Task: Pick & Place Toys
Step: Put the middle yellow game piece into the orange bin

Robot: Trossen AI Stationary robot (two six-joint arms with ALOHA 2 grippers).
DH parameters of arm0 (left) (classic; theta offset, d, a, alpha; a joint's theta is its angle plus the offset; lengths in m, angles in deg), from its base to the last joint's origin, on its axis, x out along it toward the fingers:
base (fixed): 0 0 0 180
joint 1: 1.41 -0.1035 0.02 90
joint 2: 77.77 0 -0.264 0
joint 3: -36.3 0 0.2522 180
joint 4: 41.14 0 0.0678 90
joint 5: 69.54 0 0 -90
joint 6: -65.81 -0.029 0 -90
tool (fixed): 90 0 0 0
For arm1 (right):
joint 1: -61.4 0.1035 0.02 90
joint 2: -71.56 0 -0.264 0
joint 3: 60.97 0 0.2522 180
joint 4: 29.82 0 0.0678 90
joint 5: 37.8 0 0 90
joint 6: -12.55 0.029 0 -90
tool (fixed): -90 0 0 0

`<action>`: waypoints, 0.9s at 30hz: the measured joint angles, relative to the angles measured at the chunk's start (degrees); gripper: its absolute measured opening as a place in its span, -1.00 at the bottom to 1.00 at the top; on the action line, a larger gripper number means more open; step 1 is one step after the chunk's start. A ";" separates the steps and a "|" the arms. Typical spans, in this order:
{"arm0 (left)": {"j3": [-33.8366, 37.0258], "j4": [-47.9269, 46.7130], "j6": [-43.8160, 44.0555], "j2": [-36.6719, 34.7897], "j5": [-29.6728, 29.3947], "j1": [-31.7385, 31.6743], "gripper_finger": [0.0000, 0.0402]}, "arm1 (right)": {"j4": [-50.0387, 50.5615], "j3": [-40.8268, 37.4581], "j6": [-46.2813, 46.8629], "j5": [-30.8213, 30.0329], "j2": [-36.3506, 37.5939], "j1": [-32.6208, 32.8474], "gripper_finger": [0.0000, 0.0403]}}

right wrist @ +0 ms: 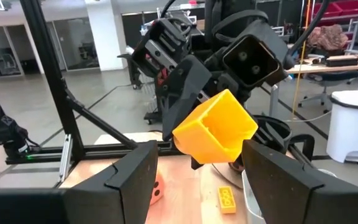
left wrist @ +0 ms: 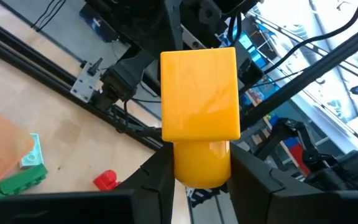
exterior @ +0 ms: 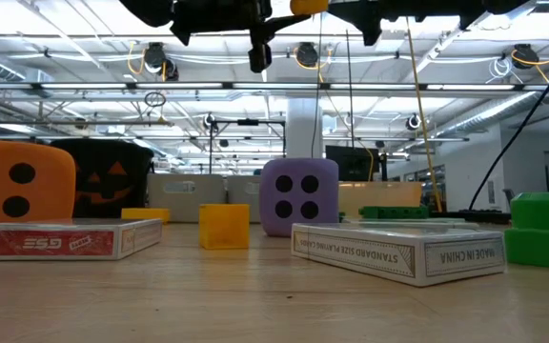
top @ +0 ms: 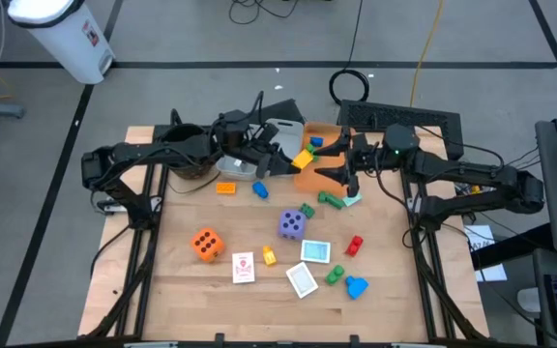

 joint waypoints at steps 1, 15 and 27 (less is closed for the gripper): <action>0.00 0.00 0.04 0.00 0.00 0.00 -0.43 | -0.10 0.00 0.00 0.03 0.02 -0.01 0.12; 0.00 -0.46 1.60 0.00 2.51 0.11 -0.41 | -0.25 0.01 -1.73 1.23 0.02 0.40 0.12; 0.00 -0.53 1.79 0.00 2.49 0.03 -0.29 | 9.41 9.25 -6.53 3.52 -6.06 0.80 -0.02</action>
